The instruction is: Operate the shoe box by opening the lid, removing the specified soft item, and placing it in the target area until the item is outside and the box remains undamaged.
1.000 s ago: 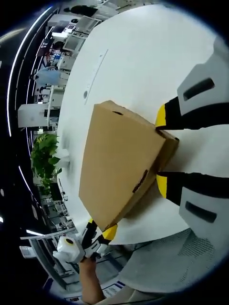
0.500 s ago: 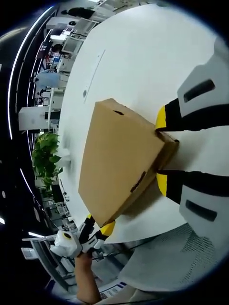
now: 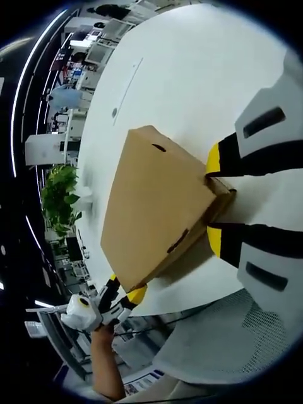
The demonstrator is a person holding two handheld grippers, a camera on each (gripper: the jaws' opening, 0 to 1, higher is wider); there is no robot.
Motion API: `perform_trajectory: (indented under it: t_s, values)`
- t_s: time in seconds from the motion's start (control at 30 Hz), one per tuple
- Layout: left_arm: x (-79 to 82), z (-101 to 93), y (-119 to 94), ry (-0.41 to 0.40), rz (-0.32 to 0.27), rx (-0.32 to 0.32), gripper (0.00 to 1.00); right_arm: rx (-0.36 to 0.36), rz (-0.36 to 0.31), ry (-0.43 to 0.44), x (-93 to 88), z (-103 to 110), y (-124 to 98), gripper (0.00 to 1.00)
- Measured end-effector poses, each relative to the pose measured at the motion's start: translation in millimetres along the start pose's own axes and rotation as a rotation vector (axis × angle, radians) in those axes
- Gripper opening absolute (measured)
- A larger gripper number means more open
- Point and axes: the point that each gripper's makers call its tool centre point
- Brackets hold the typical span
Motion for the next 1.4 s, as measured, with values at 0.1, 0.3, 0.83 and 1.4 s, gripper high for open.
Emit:
perform_trajectory:
  t_s: [0.1,0.3,0.83,1.4]
  values:
    - [-2.7,3.0,-2,-0.002,0.001,0.002,0.56,0.005,-0.002,0.003,0.9,3,2,0.25]
    - [-5.7,3.1,-7,-0.020,0.000,0.008,0.54,0.019,-0.004,0.006,0.5,11,3,0.24]
    - [-7.2,-2.9,-13,-0.091,-0.042,0.032,0.51,0.018,-0.016,-0.003,-0.7,10,3,0.25]
    - [-11.1,-13.3,-29,-0.120,-0.058,0.057,0.49,0.014,-0.040,0.011,6.5,13,-4,0.25]
Point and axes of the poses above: the point that each gripper's makers call its tool centre point, and the gripper's own axes: y roughly forward along the fingers, z roughly to its left, x roughly out of its top, and after that the axes turned 6 degrees about x, right-handed
